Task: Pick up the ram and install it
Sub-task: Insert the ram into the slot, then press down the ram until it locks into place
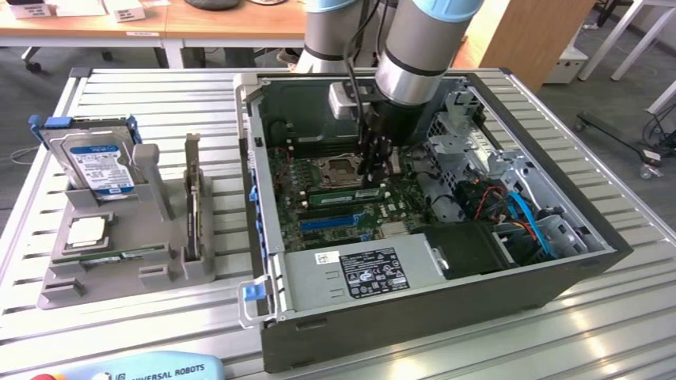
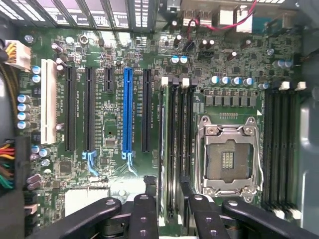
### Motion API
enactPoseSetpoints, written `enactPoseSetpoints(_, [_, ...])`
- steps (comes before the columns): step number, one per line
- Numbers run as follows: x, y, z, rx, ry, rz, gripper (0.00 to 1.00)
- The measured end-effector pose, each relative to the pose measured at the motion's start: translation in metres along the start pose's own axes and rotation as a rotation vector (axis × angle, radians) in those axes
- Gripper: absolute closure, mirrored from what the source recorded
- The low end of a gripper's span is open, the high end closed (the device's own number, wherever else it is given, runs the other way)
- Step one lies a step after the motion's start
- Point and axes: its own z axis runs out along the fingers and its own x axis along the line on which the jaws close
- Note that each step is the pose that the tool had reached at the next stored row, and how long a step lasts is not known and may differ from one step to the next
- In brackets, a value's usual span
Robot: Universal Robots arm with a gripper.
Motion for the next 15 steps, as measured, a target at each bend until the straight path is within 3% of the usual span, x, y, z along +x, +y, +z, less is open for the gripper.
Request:
enactPoseSetpoints(8, [-0.001,0.0006,-0.0150,0.0000,-0.0001,0.000,0.69])
enactPoseSetpoints(15, [-0.001,0.0006,-0.0151,0.0000,0.0000,0.000,0.69])
